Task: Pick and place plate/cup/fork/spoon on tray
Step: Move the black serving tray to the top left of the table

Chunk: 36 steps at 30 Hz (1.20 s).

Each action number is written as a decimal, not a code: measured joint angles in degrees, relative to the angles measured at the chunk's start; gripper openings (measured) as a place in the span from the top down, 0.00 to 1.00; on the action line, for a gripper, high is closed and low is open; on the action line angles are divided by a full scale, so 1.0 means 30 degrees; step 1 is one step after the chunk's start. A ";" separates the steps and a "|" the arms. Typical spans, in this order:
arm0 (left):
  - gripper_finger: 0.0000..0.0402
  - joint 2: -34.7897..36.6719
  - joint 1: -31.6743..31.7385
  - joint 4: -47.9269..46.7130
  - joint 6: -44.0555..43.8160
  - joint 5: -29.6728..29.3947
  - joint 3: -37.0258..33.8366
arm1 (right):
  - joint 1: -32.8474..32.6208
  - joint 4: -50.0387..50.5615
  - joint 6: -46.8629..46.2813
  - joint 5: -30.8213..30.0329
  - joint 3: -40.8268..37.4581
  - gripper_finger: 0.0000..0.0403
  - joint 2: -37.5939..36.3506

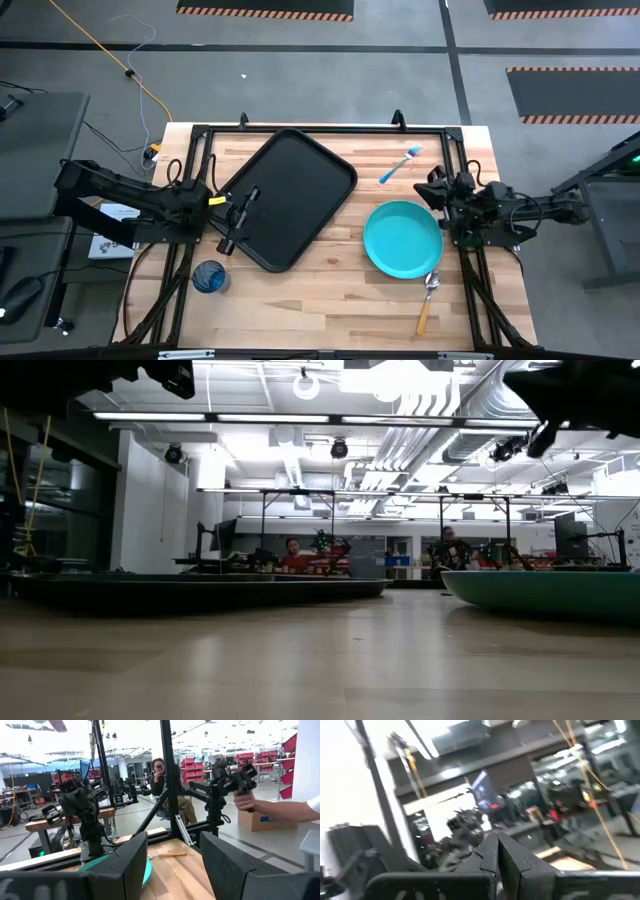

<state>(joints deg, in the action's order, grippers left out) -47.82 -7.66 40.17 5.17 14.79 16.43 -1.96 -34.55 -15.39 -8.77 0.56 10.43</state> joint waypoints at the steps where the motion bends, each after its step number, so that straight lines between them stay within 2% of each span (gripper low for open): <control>1: 0.57 0.0003 0.0000 0.0003 0.0000 0.0000 0.0000 | 0.0000 -0.1251 0.0199 0.0338 0.0000 1.00 0.1062; 4: 0.57 0.0003 0.0000 0.0003 0.0000 -0.0007 0.0000 | 0.0000 -0.4996 0.0693 0.0721 0.0004 1.00 0.5000; 7: 0.57 0.0003 0.0000 -0.0004 0.0004 -0.0007 0.0000 | 0.0000 -0.7271 0.0771 0.0396 0.0688 1.00 0.9445; 10: 0.57 -0.0004 0.0000 -0.0004 0.0007 -0.0053 0.0000 | 0.0012 -0.8131 0.0502 -0.0662 0.2333 1.00 1.3823; 13: 0.57 0.0002 0.0000 0.0001 0.0004 -0.0362 0.0000 | 0.0029 -0.7792 0.0338 -0.2637 0.4593 1.00 1.7978; 17: 0.57 0.0003 0.0000 -0.0013 0.0000 -0.0921 0.0000 | 0.0468 -0.4573 -0.0378 -0.6133 0.8372 1.00 2.2341; 23: 0.57 0.0003 0.0007 -0.0004 0.0000 -0.1129 0.0000 | 0.2441 0.6243 -0.3347 -0.5508 1.4237 1.00 2.6783; 26: 0.57 0.0003 0.0007 -0.0011 0.0000 -0.1129 0.0000 | 0.3116 1.0074 -0.3899 -0.5528 1.6239 1.00 2.8653; 30: 0.57 0.0003 0.0007 -0.0005 0.0000 -0.1144 0.0000 | 0.3734 1.1844 -0.3926 -0.5731 1.7809 1.00 3.0624; 36: 0.57 0.0003 0.0007 -0.0015 -0.0007 -0.1151 0.0000 | 0.4601 1.2403 -0.3995 -0.5729 1.8612 1.00 3.2410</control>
<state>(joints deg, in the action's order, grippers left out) -47.81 -7.64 40.13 5.15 11.33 16.43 11.85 2.66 -27.37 -25.96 56.39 107.66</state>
